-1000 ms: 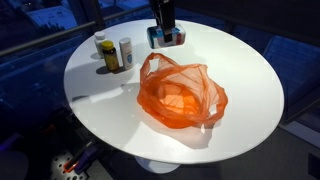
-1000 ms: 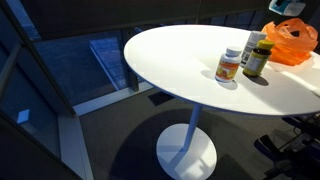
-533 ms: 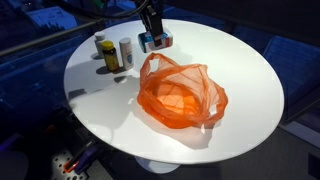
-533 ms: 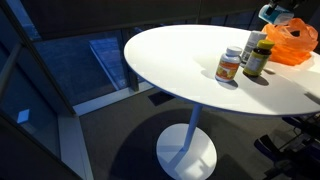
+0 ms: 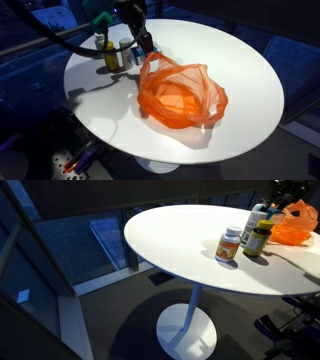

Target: Remove the blue bottle from the plastic bag and place it on the table

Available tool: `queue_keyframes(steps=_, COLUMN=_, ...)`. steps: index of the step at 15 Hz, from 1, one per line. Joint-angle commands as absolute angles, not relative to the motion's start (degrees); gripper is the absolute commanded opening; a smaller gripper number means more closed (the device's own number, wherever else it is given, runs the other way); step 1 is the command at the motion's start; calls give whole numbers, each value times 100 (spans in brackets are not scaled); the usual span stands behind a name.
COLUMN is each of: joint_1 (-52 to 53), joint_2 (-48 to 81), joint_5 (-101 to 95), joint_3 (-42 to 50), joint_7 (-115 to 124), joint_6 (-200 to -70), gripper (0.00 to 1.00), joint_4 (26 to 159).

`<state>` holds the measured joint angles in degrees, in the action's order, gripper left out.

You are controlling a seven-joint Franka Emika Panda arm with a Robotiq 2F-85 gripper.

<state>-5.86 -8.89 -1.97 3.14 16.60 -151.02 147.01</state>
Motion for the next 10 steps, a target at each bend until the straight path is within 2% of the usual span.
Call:
queue_keyframes(steps=1, joint_1=-519, joint_2=-760, joint_5=167, joint_3=368, joint_7=1225, joint_6=-15322, gripper=40, joint_4=14856)
queue_keyframes(steps=7, joint_1=-557, joint_2=-496, joint_5=157, joint_3=353, joint_7=1174, joint_6=-15372, gripper=40, joint_4=14938)
queue_keyframes(steps=8, joint_1=-562, joint_2=-471, joint_5=147, joint_3=357, joint_7=1180, joint_6=-15352, gripper=81, joint_4=14924)
queue_keyframes(steps=10, joint_1=-562, joint_2=-468, joint_5=166, joint_3=368, joint_7=1168, joint_6=-15292, gripper=97, joint_4=14884)
